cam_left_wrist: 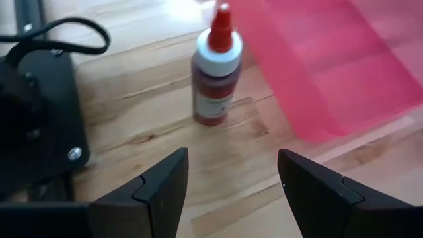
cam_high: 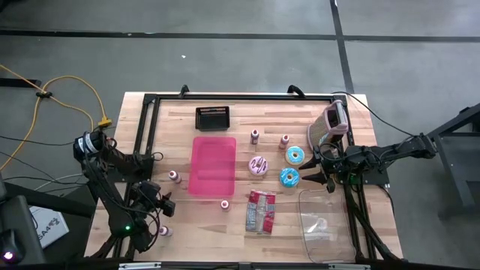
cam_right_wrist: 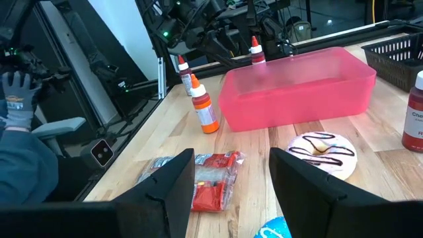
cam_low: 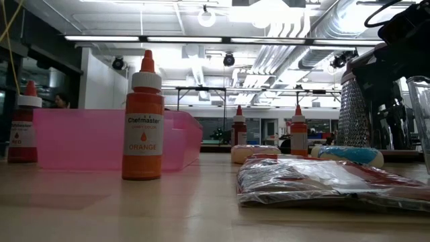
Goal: Pick & Place Food Item
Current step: Put the middle red food coloring bottle into the transparent bin
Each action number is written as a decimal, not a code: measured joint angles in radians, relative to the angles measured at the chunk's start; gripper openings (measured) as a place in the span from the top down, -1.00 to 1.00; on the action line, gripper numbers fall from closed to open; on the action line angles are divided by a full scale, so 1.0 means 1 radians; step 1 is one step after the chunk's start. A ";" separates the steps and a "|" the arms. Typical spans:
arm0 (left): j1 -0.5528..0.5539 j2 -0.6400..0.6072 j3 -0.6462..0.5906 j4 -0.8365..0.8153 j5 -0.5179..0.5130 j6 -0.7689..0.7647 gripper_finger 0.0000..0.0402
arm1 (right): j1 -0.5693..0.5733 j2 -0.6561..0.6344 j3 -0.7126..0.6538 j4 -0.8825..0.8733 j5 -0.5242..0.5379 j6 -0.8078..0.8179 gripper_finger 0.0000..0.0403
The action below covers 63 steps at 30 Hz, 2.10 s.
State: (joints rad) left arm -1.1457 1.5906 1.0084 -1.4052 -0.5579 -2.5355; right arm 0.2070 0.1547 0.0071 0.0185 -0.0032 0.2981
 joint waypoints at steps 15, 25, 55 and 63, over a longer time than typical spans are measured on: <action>0.020 -0.014 -0.045 0.012 -0.010 0.100 -0.13 | 0.000 0.000 0.000 0.000 0.000 0.000 0.09; -0.007 -0.068 -0.133 0.068 -0.063 0.129 -0.13 | 0.000 0.000 0.000 0.000 0.000 0.000 0.09; 0.006 -0.137 -0.347 0.284 -0.119 0.226 -0.13 | 0.000 0.000 0.000 0.000 0.000 0.000 0.09; 0.035 -0.137 -0.360 0.303 -0.161 0.293 -0.13 | 0.000 0.000 0.000 0.000 0.000 0.000 0.09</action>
State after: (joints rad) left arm -1.1103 1.4536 0.6483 -1.1020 -0.7188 -2.2430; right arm 0.2066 0.1546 0.0071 0.0185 -0.0035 0.2982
